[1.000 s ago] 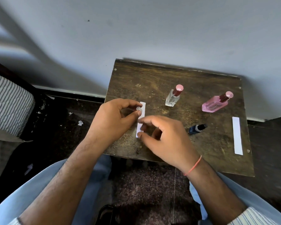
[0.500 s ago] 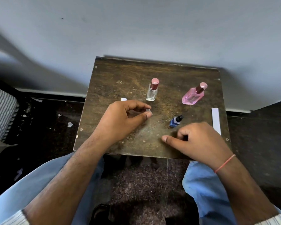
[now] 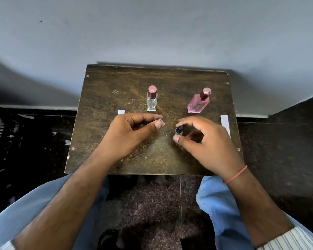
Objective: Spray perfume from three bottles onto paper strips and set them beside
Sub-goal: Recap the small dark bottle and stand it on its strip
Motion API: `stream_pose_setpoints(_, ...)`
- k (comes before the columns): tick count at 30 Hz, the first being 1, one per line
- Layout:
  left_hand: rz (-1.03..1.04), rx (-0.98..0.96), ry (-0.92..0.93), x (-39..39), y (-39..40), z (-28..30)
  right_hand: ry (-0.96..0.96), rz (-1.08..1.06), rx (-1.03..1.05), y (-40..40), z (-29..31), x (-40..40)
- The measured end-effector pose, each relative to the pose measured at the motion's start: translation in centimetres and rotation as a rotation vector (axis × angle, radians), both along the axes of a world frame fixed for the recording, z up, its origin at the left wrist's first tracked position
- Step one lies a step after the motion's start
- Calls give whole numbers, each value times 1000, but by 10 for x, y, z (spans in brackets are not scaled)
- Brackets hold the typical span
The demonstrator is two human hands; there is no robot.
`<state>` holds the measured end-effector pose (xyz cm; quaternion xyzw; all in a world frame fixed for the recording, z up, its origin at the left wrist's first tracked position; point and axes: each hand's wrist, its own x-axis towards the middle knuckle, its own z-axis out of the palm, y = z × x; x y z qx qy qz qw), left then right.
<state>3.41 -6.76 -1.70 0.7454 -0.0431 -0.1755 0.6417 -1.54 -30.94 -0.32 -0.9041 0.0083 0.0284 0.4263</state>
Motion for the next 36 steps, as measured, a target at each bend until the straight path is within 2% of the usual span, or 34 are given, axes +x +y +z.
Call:
stream_pose_setpoints(5, -1, -44, 5, 1, 4, 3, 30, 31, 93, 9, -2, 0)
stream_pose_setpoints(17, 36, -87, -11, -2, 23, 3, 37, 96, 135, 27, -7, 4)
stream_pose_setpoints(27, -6, -8, -64, -1, 35, 6, 23, 167, 62, 37, -9, 9)
stream_pose_setpoints(36, 32, 46, -82, 0, 38, 7, 135, 77, 279, 40, -13, 10)
